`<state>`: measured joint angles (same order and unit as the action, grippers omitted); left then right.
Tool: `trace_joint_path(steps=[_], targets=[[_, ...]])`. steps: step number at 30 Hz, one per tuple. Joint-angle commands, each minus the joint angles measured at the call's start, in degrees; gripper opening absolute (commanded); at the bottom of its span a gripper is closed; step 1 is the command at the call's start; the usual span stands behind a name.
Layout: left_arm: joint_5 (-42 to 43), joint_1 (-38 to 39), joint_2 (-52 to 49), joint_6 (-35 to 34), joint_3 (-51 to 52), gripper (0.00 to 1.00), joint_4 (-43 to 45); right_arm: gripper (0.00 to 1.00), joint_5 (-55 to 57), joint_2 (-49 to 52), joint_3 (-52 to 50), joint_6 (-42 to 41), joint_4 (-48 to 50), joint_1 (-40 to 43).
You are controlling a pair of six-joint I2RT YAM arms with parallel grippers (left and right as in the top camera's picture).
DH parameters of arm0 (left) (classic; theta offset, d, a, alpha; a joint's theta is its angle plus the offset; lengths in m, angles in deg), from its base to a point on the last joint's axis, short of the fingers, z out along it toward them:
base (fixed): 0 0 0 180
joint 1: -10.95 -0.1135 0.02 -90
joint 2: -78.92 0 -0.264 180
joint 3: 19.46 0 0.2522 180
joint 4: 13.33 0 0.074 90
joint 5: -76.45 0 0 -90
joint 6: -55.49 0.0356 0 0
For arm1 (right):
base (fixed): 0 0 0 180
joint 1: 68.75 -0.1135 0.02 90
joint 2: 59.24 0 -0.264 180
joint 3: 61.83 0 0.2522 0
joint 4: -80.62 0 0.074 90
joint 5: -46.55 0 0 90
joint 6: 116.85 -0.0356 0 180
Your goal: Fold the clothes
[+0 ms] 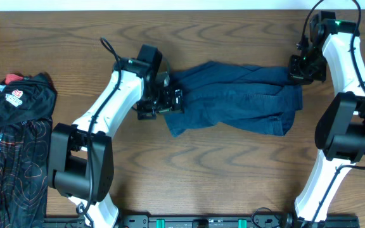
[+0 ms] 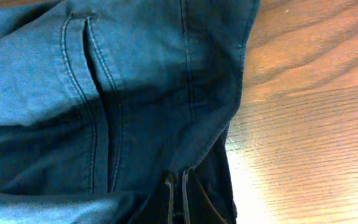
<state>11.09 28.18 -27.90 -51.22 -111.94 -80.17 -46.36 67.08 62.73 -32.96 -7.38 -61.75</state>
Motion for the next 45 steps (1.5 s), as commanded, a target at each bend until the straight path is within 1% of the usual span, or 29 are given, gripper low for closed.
trace_joint_path(steps=[1, 3, 5, 10, 14, 17, 19, 20, 24, 26, 30, 31, 32, 33, 34, 36, 40, 45], targets=[[1.7, -1.2, -0.7, -0.5, 4.6, 0.96, 4.1, 0.01, 0.1, -3.3, 0.0, -0.5, 0.1, 0.2], [1.7, -2.2, -0.7, -1.3, 7.0, 0.95, 7.3, 0.01, 0.1, -3.5, 0.0, -0.5, 0.0, 0.2], [1.7, -3.5, -1.0, -2.0, 9.2, 0.90, 11.4, 0.01, 0.1, -3.8, 0.0, -0.5, -0.1, 0.3], [2.0, -6.3, -2.7, -4.6, 11.3, 0.89, 19.6, 0.01, 0.1, -4.2, 0.0, -0.5, -0.1, 0.2], [6.6, -6.5, -4.9, -5.1, 11.3, 0.88, 25.0, 0.01, 0.2, -4.3, 0.0, -0.5, -0.3, 0.2], [9.7, -5.9, -5.9, -6.1, 11.3, 0.82, 27.9, 0.01, 0.2, -4.4, 0.0, -0.6, -0.3, 0.2], [12.7, -5.3, -6.3, -7.0, 11.3, 0.73, 29.1, 0.01, 0.4, -4.6, 0.0, -0.6, -0.3, 0.2], [13.8, -5.0, -6.3, -7.0, 11.3, 0.72, 29.5, 0.01, 1.0, -4.6, 0.0, -0.7, -0.3, 0.2], [14.8, -4.5, -6.3, -7.5, 11.3, 0.72, 30.1, 0.01, 2.1, -4.6, 0.0, -0.7, -0.5, 0.2], [15.0, -4.5, -6.3, -7.7, 11.3, 0.83, 30.1, 0.01, 2.1, -4.6, 0.0, -0.7, -0.6, 0.2], [14.0, -5.5, -6.3, -7.6, 11.3, 0.83, 29.5, 0.01, 2.1, -4.6, 0.0, -0.7, -0.8, 0.2], [13.2, -6.1, -6.3, -7.8, 11.3, 0.82, 29.4, 0.01, 2.1, -4.6, 0.0, -0.7, -0.8, 0.2], [13.2, -6.9, -6.3, -7.8, 11.3, 0.76, 29.2, 0.01, 2.1, -4.6, 0.0, -0.7, -0.8, 0.2], [14.0, -7.6, -6.3, -8.2, 11.3, 0.67, 28.9, 0.01, 2.1, -4.6, 0.0, -0.7, -0.8, 0.2], [15.9, -8.4, -6.3, -8.3, 11.3, 0.62, 28.1, 0.02, 2.1, -4.6, 0.0, -0.7, -0.8, 0.2], [18.9, -9.4, -6.0, -8.2, 11.3, 0.61, 25.7, 0.01, 2.1, -4.6, 0.0, -0.7, -0.8, 0.2], [18.4, -9.9, -4.6, -5.0, 11.3, 0.61, 20.9, 0.01, 2.1, -4.6, 0.0, -0.7, -0.7, 0.2], [18.4, -9.2, -2.7, -4.5, 11.3, 0.62, 19.2, 0.01, 2.1, -4.6, 0.0, -0.7, -0.6, 0.2]])
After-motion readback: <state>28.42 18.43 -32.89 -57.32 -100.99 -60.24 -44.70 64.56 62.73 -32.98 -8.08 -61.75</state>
